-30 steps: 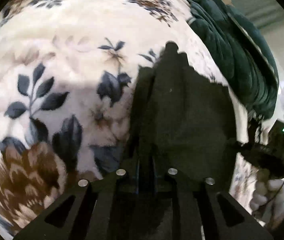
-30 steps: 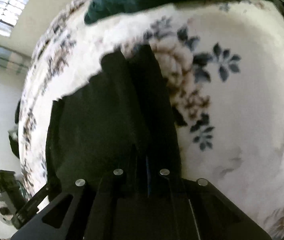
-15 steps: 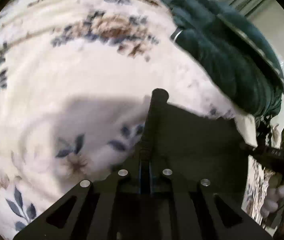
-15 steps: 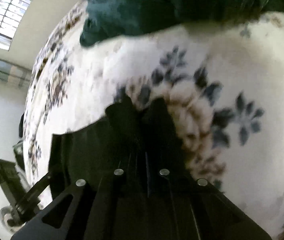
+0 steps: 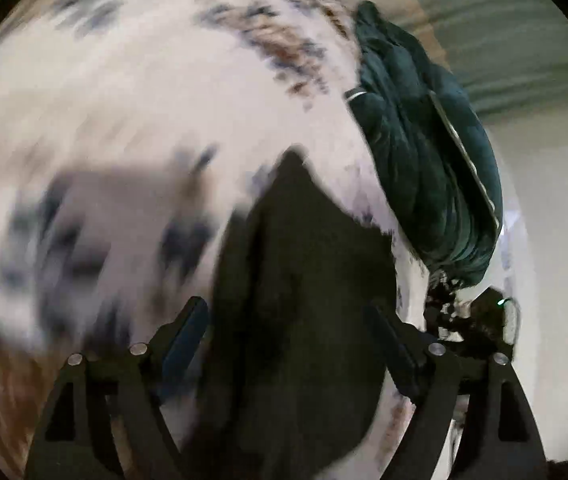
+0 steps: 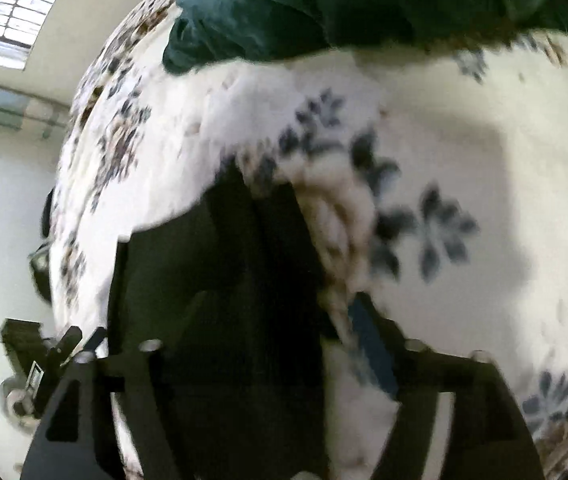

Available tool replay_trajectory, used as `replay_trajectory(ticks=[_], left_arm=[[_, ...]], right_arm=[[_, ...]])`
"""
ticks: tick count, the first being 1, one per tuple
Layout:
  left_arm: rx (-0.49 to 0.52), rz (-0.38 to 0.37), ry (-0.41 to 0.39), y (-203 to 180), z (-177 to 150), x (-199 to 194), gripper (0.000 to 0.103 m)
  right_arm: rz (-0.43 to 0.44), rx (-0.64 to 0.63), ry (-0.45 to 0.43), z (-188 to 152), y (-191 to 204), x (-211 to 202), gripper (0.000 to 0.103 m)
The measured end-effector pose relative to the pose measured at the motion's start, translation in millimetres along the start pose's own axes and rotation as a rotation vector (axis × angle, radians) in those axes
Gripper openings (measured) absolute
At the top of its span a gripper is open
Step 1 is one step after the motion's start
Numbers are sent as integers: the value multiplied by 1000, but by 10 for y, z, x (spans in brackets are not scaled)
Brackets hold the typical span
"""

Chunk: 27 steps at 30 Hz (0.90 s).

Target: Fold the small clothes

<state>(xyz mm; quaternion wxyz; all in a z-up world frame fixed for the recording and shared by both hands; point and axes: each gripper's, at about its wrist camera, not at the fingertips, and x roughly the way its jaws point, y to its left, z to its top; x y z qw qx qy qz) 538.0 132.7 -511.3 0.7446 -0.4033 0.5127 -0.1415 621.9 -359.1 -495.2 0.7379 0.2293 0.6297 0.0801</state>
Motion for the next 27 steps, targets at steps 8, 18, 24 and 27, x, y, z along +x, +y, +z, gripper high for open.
replay_trajectory(ticks=[8,18,24,27], left_arm=[[-295,30,-117,279,-1229,-326,81],[-468,-7,-232,296,-1350,299,84],[-448,20,-371,253,-1265,113,38],[-381,26,-340,177,-1137,40,35]], right_arm=[[87,-2,161,-530,-364,184,92],[174,-23,174,64,-156,763,93],[174,-39,178,139,64,966,39],[217,3,157,39,42,933,20]])
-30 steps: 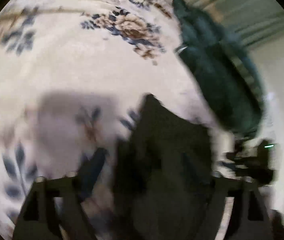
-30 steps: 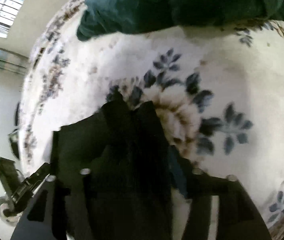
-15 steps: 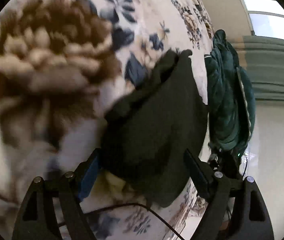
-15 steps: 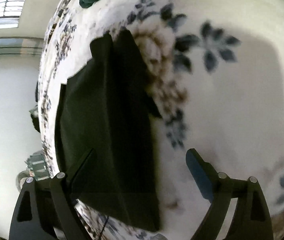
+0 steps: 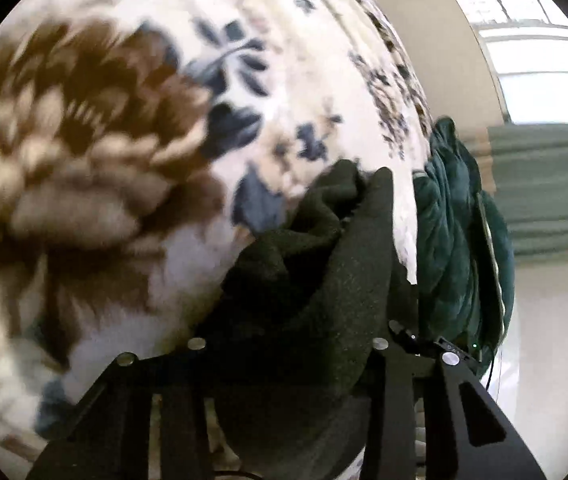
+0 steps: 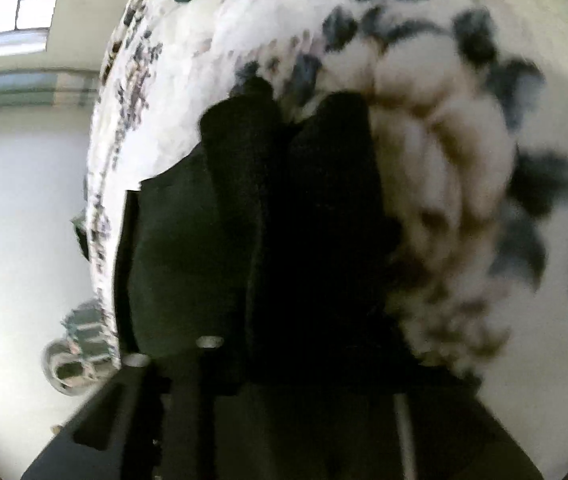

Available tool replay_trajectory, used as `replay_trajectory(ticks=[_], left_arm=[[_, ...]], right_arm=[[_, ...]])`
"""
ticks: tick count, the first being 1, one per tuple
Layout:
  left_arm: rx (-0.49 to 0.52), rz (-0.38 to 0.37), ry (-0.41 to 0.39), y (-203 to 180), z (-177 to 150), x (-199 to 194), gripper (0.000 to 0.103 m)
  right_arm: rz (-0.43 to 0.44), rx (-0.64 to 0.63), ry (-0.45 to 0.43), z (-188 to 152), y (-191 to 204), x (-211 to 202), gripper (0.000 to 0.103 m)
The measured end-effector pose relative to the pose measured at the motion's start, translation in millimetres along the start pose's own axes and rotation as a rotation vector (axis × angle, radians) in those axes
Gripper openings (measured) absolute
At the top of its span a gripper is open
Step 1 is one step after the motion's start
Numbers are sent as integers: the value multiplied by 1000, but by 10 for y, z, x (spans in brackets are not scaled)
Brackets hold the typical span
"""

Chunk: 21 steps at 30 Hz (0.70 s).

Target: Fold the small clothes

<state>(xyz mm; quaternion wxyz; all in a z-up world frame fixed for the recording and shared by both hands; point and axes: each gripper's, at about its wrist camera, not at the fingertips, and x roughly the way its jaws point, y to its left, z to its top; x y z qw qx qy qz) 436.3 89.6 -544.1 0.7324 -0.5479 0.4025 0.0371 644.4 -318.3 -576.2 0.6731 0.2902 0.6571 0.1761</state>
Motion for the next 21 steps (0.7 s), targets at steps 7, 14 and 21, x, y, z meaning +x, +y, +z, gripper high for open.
replay_trajectory(ticks=[7,14,21], left_arm=[[244,0,152,-353,518,1,33],[364,98,425,-379,1023,633,44],[208,98,187,-174,1331,594,44]], right_arm=[[74,116,-104,-734,12,-411,18],[54,257,-146,-1908,57,-478,16],[-103,220,-170,-1899,-35,-546,45]])
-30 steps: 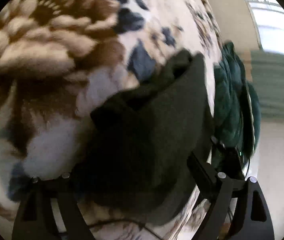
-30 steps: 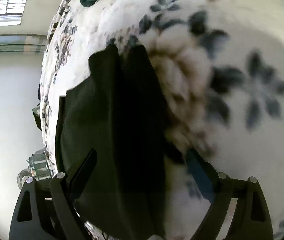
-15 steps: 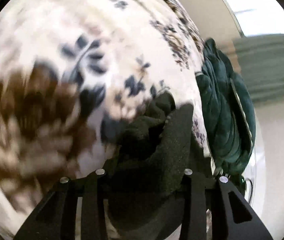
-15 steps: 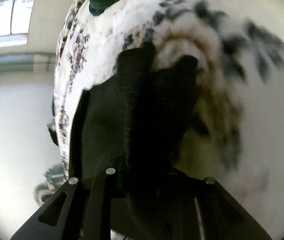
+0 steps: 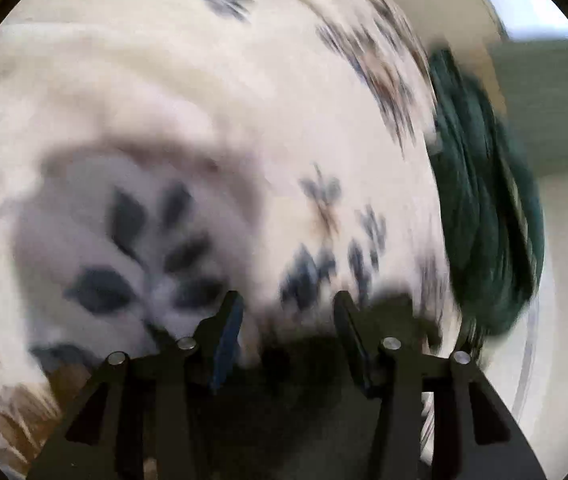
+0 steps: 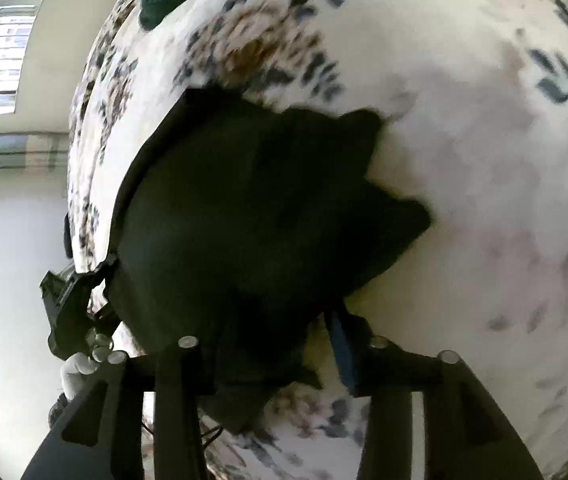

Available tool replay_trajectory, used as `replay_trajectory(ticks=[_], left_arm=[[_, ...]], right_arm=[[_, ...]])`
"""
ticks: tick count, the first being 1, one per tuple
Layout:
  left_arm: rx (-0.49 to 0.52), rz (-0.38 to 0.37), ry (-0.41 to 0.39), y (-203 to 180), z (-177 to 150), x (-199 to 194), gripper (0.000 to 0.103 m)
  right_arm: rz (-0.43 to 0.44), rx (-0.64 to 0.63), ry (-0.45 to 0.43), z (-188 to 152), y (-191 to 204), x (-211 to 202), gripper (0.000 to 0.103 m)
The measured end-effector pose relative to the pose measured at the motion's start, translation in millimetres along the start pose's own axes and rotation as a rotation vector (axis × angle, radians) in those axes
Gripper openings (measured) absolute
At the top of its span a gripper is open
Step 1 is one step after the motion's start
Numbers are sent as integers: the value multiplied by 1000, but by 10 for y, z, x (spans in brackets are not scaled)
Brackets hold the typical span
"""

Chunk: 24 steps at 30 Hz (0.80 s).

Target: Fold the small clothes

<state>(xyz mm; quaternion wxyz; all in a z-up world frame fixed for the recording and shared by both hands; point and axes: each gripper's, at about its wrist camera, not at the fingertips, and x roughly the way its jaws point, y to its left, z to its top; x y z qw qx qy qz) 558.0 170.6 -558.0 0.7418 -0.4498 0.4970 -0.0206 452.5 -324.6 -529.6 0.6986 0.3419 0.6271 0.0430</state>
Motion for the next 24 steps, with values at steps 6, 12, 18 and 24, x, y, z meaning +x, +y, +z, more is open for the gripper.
replay_trajectory(ticks=[6,12,18,24], left_arm=[[-107,-71,-107,225,59,-426,50],[-112,-79,-51,385,-384,-685,71],[-70,-49,7,367,-900,-586,71],[6,-4,7,257,-994,-440,71]], right_arm=[[-73,-54,-16,212,-135,-318,60],[-79,-172,-39,705,30,-465,73],[-86,-283,52,1297,388,92,73],[-107,-437,169,1651,999,769,72]])
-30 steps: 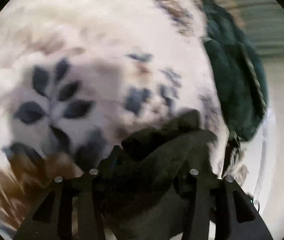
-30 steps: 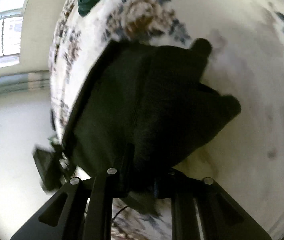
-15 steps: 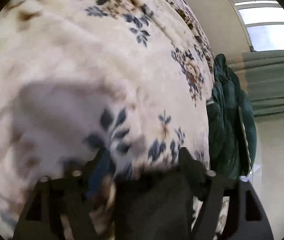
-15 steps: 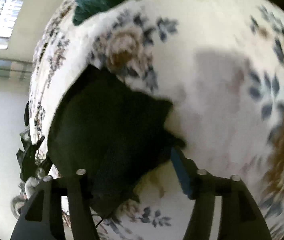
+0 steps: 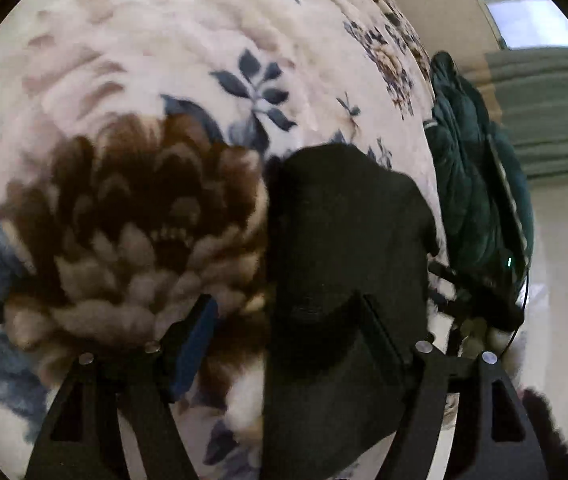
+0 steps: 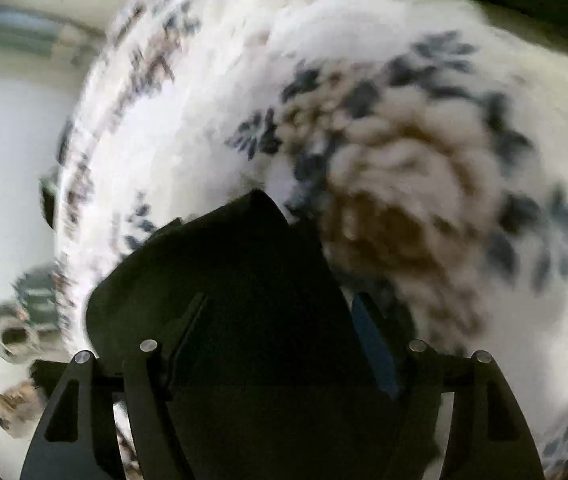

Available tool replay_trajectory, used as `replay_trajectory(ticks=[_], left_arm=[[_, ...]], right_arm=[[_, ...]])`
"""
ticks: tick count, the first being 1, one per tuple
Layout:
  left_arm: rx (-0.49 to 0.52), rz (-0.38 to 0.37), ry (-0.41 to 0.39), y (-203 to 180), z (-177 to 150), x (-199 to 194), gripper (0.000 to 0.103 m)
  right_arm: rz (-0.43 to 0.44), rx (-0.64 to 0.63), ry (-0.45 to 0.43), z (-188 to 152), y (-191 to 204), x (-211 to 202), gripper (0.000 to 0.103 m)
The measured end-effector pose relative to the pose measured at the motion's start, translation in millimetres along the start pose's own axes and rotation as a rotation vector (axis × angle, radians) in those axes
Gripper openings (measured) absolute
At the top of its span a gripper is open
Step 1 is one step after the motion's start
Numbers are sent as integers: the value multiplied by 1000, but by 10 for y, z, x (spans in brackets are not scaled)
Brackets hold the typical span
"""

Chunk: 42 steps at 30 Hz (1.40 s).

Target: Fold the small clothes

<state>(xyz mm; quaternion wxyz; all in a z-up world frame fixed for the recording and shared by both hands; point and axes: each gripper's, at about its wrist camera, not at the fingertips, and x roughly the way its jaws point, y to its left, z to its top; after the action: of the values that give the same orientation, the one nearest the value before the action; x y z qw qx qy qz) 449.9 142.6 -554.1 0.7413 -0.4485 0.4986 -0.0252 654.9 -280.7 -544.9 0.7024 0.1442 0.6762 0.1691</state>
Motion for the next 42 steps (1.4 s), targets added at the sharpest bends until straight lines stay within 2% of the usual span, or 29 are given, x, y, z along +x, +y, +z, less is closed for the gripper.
replay_trajectory(ticks=[1,3,4,7,10,12,14,16,18,21,23,25,26,27,28,30,33,35,36,37,38,40,42], left_arm=[[5,-4,3,-1,0,9,71],[5,-6,7,13,4,16,71],[6,-9,10,18,15,20,71],[14,-10,14,38,9,19,71],[18,-5,25,44,-20,-6,71],[23,-6,37,40,-72,-34,71],[32,-5,58,39,-146,-37,71],[38,-12,84,52,-256,-21,71],[30,-23,100,70,-357,10,71],[21,-40,124,50,-485,106,71],[31,-38,132,4,-539,184,71],[51,-19,129,-60,-562,252,71],[58,-13,126,-84,-566,279,75],[60,-4,124,-102,-562,299,77],[59,-1,121,-120,-556,306,78],[65,3,123,-146,-545,311,78],[74,-1,130,-135,-537,304,78],[73,-3,133,-119,-537,304,78],[70,-5,132,-120,-543,310,78],[67,-6,130,-110,-545,312,78],[63,-8,126,-101,-549,314,78],[57,-10,112,-93,-572,324,79],[55,-11,94,-88,-599,327,80]], right_arm=[[-1,-17,39,66,61,117,52],[-106,-72,31,117,175,158,9],[-134,-90,-2,140,225,106,9],[-140,-69,-142,205,252,-172,8],[-160,-53,-174,322,224,-213,7],[-163,-49,-129,360,186,-172,7],[-104,29,-60,330,8,-231,18],[-61,73,-79,164,-201,-453,57],[-22,115,-82,-154,-405,-612,64],[-2,213,11,-671,-745,-617,64],[81,319,21,-1004,-974,-540,64],[179,414,-4,-1180,-1114,-437,64],[231,455,-26,-1245,-1161,-382,61],[274,477,-54,-1285,-1173,-340,38],[309,484,-87,-1310,-1158,-313,11],[290,475,-133,-1329,-1096,-366,10],[197,461,-236,-1423,-998,-665,8],[75,393,-231,-1488,-929,-742,9],[53,369,-207,-1497,-916,-715,11],[60,379,-163,-1525,-956,-665,19],[95,439,-122,-1582,-1057,-629,25],[151,524,-143,-1677,-1191,-711,59],[227,584,-184,-1850,-1258,-748,70]])
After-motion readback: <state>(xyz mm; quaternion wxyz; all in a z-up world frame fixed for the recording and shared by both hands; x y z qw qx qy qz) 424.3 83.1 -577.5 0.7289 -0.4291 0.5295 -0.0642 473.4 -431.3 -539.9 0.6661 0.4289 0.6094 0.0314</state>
